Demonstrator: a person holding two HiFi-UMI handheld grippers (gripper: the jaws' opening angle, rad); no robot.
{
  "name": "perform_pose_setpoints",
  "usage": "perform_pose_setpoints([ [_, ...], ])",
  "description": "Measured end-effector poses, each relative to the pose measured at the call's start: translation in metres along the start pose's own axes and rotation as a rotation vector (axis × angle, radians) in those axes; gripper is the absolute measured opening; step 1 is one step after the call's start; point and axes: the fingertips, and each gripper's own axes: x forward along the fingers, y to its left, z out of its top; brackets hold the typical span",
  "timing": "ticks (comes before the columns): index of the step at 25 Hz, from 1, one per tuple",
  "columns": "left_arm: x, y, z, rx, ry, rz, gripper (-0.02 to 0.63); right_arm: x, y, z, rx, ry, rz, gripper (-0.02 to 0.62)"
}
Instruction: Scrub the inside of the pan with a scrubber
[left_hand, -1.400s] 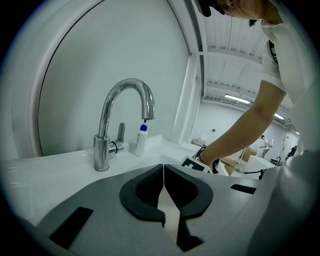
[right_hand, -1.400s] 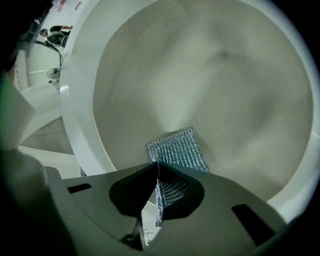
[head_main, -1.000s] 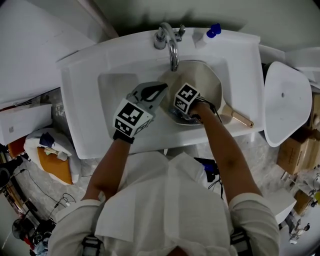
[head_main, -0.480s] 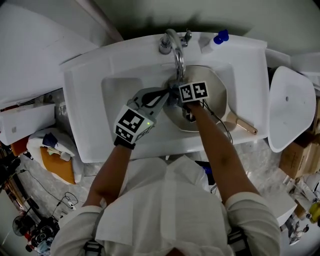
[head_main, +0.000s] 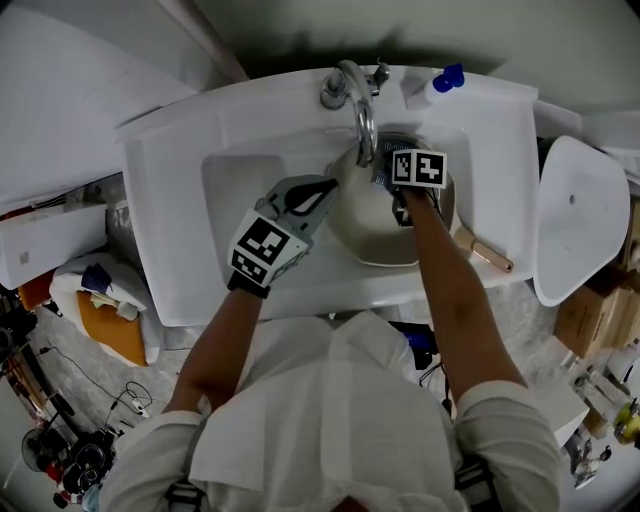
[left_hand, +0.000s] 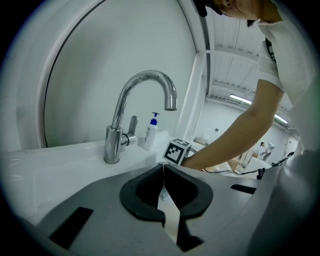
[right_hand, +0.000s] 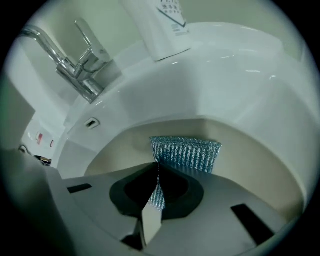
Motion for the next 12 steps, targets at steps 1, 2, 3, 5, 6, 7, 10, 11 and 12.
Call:
perform_pose_setpoints([
  [1,0.001,0.000,0.001,0.000,-0.002,-0.004,0.020,-0.004,-0.009,-0.001,-0.003,0.007,-0.034,0.017],
  [2,0.002,0.000,0.001,0.001,-0.003,-0.007,0.020,-0.007,-0.017,-0.002,0.002,0.014,-0.067,0.017],
  [3,0.004,-0.001,0.002,0.002,-0.004,-0.012,0.020,-0.011,-0.025,-0.004,0.016,0.019,-0.098,0.017],
  [5,0.006,-0.003,0.004,0.006,-0.008,-0.021,0.020,-0.019,-0.039,-0.011,0.053,0.029,-0.156,0.017],
  [6,0.007,-0.004,0.005,0.008,-0.010,-0.026,0.020,-0.023,-0.044,-0.015,0.070,0.033,-0.184,0.017],
  [7,0.007,-0.006,0.006,0.010,-0.012,-0.030,0.020,-0.027,-0.049,-0.020,0.086,0.036,-0.213,0.017],
  [10,0.009,-0.010,0.008,0.017,-0.019,-0.043,0.020,-0.039,-0.063,-0.037,0.156,0.035,-0.288,0.017],
  [11,0.009,-0.010,0.008,0.020,-0.021,-0.045,0.020,-0.042,-0.067,-0.043,0.196,0.033,-0.304,0.017],
  [12,0.009,-0.010,0.009,0.021,-0.023,-0.048,0.020,-0.046,-0.070,-0.051,0.238,0.034,-0.317,0.017],
])
